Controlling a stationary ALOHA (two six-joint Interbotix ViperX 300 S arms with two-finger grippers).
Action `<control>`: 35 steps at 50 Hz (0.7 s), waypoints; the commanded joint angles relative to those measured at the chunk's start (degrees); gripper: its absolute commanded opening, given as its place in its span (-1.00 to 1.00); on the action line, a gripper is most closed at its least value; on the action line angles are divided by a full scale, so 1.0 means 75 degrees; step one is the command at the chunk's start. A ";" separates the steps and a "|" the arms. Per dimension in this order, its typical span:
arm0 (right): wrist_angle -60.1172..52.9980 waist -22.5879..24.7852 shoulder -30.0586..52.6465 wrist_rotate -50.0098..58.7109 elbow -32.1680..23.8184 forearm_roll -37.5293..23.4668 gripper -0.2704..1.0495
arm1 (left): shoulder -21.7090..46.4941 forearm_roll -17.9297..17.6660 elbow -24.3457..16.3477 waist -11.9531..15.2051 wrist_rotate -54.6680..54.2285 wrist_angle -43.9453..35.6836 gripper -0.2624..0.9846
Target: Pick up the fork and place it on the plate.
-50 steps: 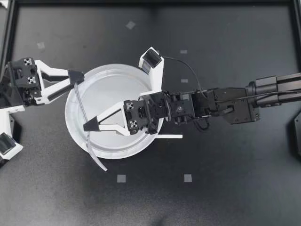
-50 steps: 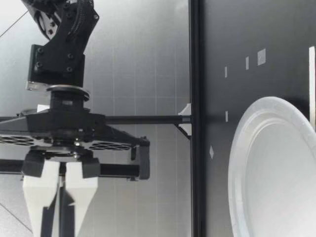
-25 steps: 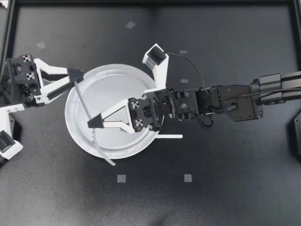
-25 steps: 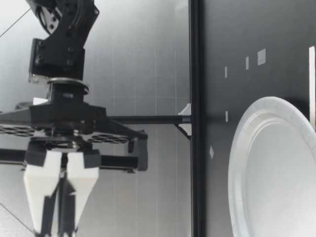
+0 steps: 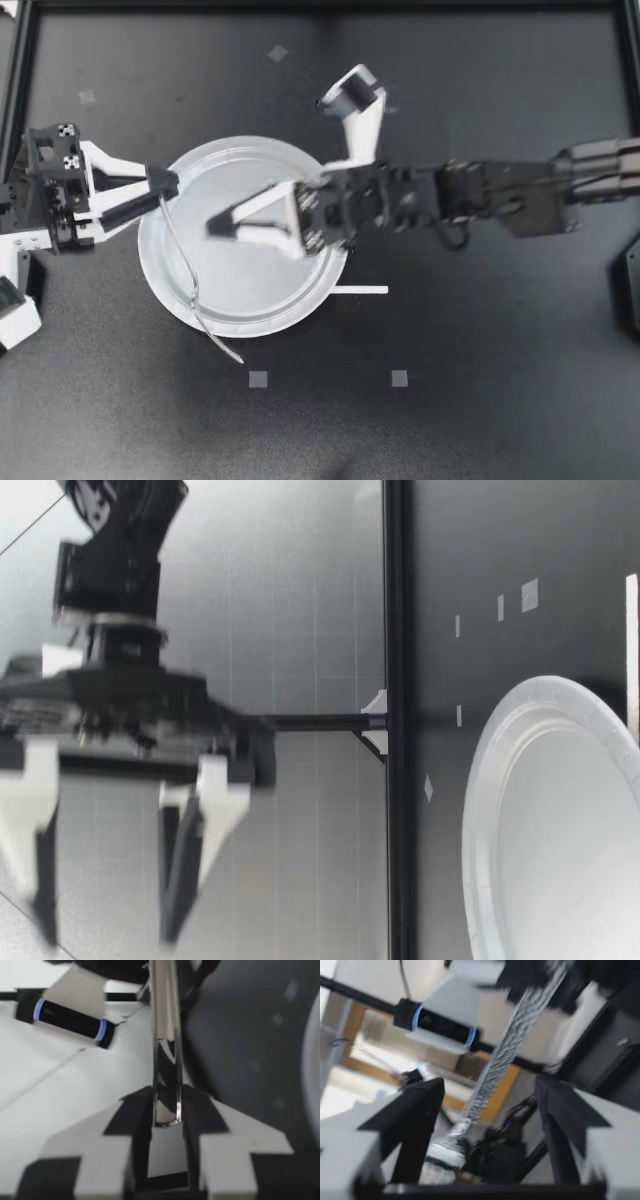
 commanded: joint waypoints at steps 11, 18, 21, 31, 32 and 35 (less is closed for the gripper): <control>0.0762 -0.0645 -0.1875 -0.0996 0.1746 -0.0387 0.50 | 0.0152 -0.4430 0.0305 -0.0094 -0.3645 0.0070 -0.44; 0.1008 -0.0645 -0.2215 -0.1066 0.2191 -0.0563 0.49 | 0.0469 -0.6750 0.0609 -0.0422 -0.4336 0.0223 -0.44; 0.1043 -0.0645 -0.2285 -0.1066 0.2297 -0.0621 0.49 | 0.0598 -0.7875 0.0715 -0.0586 -0.4453 0.0574 -0.44; 0.1031 -0.0645 -0.2215 -0.1078 0.2355 -0.0902 0.49 | 0.0656 -0.9902 0.1008 -0.0867 -0.4453 0.1898 -0.44; 0.1020 -0.0645 -0.2215 -0.1066 0.2355 -0.0914 0.49 | 0.0633 -1.0055 0.1066 -0.0914 -0.4453 0.2051 -0.44; 0.1020 -0.0645 -0.2215 -0.1066 0.2367 -0.0902 0.49 | 0.0551 -1.0500 0.1160 -0.1055 -0.4441 0.2402 -0.44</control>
